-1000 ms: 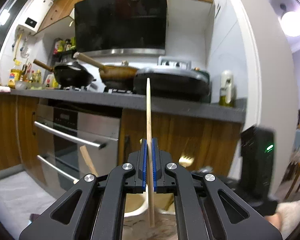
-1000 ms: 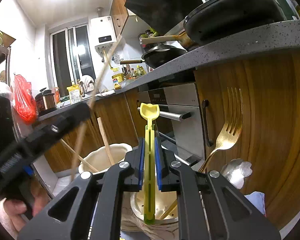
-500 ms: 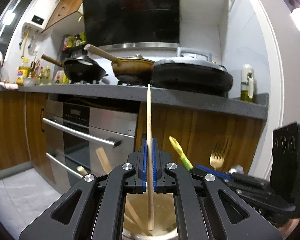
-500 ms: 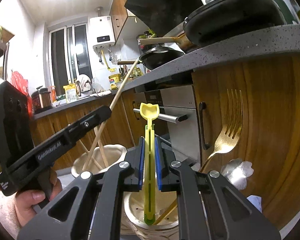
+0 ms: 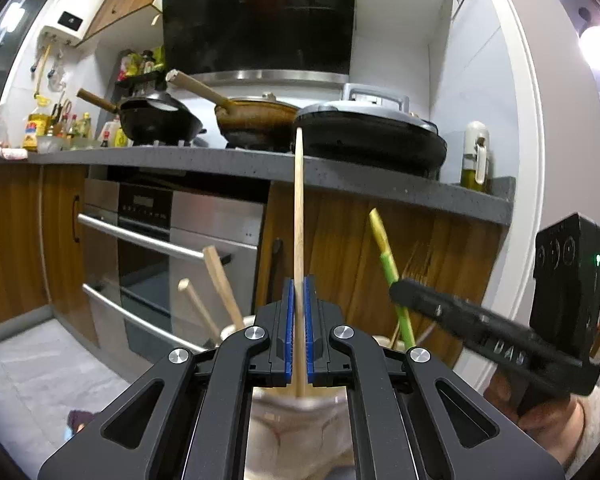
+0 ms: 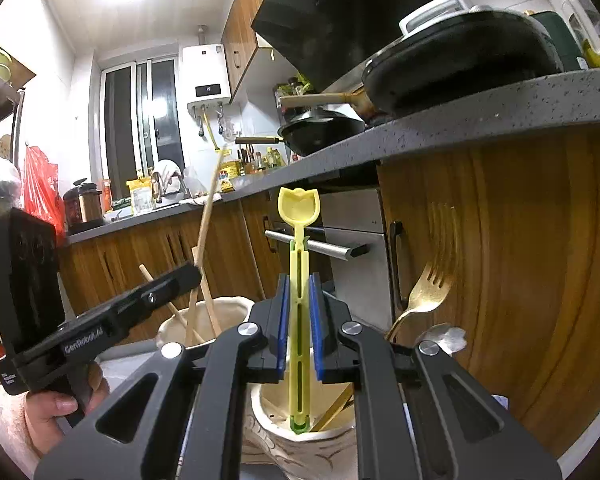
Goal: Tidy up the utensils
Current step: 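Lower and open the left gripper into the tall cup while the right releases the yellow spoon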
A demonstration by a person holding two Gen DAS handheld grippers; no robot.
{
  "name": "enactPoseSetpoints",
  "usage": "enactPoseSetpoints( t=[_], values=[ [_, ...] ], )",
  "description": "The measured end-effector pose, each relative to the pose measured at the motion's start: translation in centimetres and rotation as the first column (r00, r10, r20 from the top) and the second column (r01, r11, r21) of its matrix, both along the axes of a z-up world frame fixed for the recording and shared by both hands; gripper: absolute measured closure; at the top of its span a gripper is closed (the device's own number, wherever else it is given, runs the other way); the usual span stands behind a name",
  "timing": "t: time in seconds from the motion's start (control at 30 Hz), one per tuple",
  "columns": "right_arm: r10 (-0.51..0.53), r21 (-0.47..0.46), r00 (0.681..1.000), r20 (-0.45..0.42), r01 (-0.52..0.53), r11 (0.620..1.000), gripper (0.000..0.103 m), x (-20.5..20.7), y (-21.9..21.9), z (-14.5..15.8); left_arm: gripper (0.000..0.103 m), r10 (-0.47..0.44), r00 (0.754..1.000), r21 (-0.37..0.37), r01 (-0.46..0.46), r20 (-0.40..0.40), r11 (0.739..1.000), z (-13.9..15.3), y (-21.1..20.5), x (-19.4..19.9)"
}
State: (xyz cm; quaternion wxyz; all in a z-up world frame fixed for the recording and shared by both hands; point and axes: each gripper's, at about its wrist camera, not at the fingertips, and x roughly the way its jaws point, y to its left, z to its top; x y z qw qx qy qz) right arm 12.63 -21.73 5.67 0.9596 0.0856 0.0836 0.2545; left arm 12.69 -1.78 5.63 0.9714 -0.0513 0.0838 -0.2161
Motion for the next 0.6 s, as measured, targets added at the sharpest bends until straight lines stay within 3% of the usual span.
enactPoseSetpoints(
  t=[0.23,0.4,0.6],
  values=[
    [-0.013,0.003,1.0,0.025,0.013,1.0,0.093,-0.9,-0.3,-0.1,0.098,0.01,0.999,0.035,-0.008,-0.049,0.999,-0.3,0.2,-1.4],
    [-0.037,0.015,0.999,0.019,0.037,0.999,0.093,-0.1,-0.1,-0.1,0.098,0.029,0.999,0.036,-0.028,-0.04,0.999,-0.7,0.4,-1.7],
    [-0.051,-0.05,0.999,-0.012,0.05,0.998,0.093,-0.1,0.7,-0.8,0.098,0.02,0.999,0.055,-0.019,-0.029,0.998,-0.9,0.2,-1.9]
  ],
)
